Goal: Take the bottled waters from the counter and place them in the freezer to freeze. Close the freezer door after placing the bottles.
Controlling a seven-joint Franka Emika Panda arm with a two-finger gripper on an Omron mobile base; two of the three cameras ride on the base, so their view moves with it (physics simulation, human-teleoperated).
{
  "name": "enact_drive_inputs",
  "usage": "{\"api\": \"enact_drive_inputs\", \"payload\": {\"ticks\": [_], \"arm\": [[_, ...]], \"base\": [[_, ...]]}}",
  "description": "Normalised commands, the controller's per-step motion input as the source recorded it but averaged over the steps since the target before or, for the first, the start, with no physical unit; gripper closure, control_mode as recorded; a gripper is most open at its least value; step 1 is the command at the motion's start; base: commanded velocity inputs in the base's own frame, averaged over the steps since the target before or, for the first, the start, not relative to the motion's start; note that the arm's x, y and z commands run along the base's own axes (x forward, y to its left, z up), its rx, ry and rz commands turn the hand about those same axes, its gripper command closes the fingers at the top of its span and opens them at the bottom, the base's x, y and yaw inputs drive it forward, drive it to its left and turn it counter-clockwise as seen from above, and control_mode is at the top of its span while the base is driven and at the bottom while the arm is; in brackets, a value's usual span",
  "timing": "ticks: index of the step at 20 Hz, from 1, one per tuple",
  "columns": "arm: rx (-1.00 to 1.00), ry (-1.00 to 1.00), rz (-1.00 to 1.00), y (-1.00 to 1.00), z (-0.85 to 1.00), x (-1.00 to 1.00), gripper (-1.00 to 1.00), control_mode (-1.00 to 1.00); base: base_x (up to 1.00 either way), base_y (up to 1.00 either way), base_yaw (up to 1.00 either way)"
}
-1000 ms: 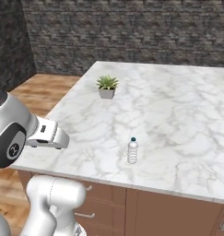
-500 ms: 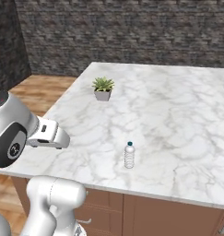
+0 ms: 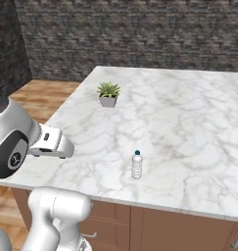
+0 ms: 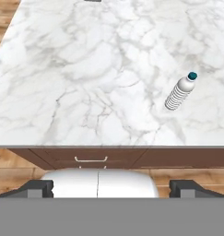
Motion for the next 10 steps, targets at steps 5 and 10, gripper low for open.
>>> {"api": "enact_drive_inputs", "payload": {"ticks": [5, 10], "arm": [[0.00, 0.00, 0.00, 0.00, 0.00, 0.00, -1.00, 1.00], [0.14, 0.00, 0.05, -0.49, 0.00, 0.12, -1.00, -1.00]], "base": [[0.00, -0.02, 0.00], [0.00, 0.00, 0.00]]}}
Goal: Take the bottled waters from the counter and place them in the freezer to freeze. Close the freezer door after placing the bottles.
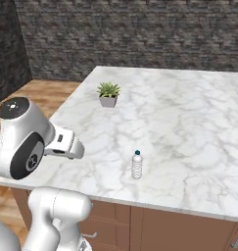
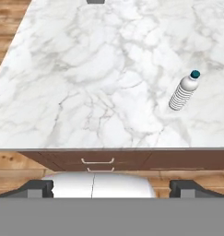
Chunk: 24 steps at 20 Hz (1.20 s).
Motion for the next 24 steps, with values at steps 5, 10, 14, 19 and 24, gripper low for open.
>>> {"api": "enact_drive_inputs", "payload": {"ticks": [5, 10, 14, 19, 24], "arm": [[0.24, 0.00, 0.10, -0.75, 0.00, 0.01, -1.00, -1.00], [0.23, 0.00, 0.12, -0.71, 0.00, 0.17, -1.00, -1.00], [0.12, -0.09, 0.14, -0.49, 0.00, 0.15, -1.00, -1.00], [0.14, -0.14, 0.17, -0.76, -0.15, 0.44, -1.00, -1.00], [0.17, -0.12, 0.20, -0.98, -0.41, 0.87, -1.00, -1.00]], "base": [[0.00, 0.00, 0.00], [0.00, 0.00, 0.00], [0.00, 0.00, 0.00], [0.00, 0.00, 0.00], [0.00, 0.00, 0.00]]}}
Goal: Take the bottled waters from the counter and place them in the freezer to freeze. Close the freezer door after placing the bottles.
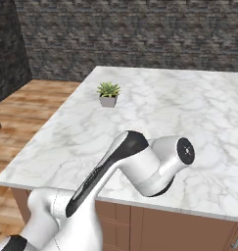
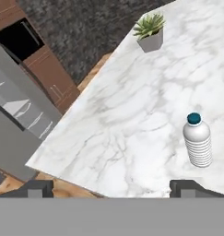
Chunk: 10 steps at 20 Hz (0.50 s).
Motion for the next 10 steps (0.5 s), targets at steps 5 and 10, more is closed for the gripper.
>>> {"api": "enact_drive_inputs", "payload": {"ticks": [5, 10], "arm": [[0.01, -0.18, 0.14, -0.68, -0.60, 0.48, -1.00, -1.00], [-0.05, -0.22, 0.13, -0.49, -0.68, 0.31, -1.00, -1.00]], "base": [[0.00, 0.00, 0.00], [0.00, 0.00, 0.00]]}}
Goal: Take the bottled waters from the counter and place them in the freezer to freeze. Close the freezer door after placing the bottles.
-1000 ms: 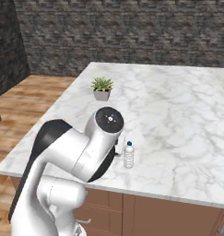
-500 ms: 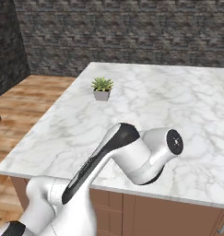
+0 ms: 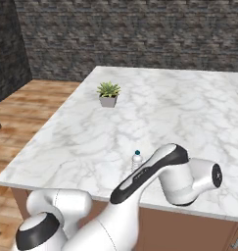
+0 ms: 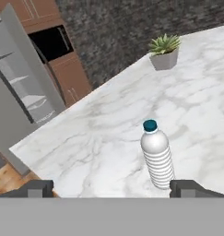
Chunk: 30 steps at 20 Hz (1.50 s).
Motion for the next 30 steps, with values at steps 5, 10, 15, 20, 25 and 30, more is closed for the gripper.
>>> {"api": "enact_drive_inputs", "payload": {"ticks": [5, 10, 15, 20, 25, 30], "arm": [[-0.16, -0.40, 0.22, -0.11, -0.70, 0.23, -1.00, -1.00], [-0.19, -0.52, 0.26, 0.03, -0.43, 0.12, -1.00, -1.00], [-0.02, -0.08, 0.08, 0.02, -0.02, 0.00, -1.00, -1.00], [0.00, 0.02, 0.00, 0.00, 0.00, 0.15, -1.00, -1.00], [0.00, 0.09, 0.00, 0.00, 0.00, 0.32, -1.00, -1.00], [-0.01, 0.02, 0.00, 0.02, -0.03, 0.41, -1.00, -1.00]], "base": [[0.00, 0.00, 0.00], [0.00, 0.00, 0.00], [0.00, 0.00, 0.00], [0.00, 0.00, 0.00], [0.00, 0.00, 0.00], [0.00, 0.00, 0.00]]}}
